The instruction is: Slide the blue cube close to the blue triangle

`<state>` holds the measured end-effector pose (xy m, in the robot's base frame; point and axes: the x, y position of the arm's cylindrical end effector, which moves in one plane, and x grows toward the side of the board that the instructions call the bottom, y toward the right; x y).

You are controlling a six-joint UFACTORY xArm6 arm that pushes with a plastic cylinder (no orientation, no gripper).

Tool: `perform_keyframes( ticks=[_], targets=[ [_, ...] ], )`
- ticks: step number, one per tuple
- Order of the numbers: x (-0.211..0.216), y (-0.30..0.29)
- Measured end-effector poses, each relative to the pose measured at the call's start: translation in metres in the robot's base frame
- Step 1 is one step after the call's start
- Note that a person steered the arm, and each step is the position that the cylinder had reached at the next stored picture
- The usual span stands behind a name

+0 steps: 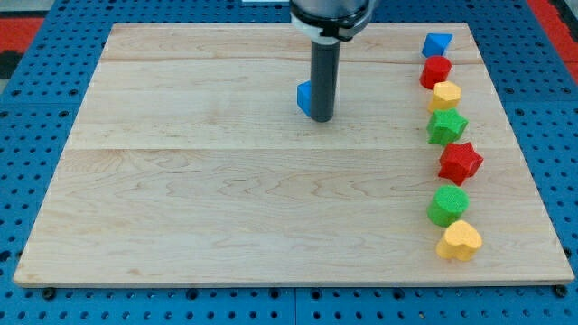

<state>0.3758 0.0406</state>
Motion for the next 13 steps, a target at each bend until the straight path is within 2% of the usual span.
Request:
perform_keyframes(
  ticks=[1, 2, 3, 7, 9, 10, 13],
  targets=[
    [-0.039, -0.046],
    [-0.064, -0.052],
    [-0.085, -0.019],
    [-0.181, -0.052],
    [-0.171, 0.032],
    [-0.169, -0.012],
    [-0.137, 0.026]
  ],
)
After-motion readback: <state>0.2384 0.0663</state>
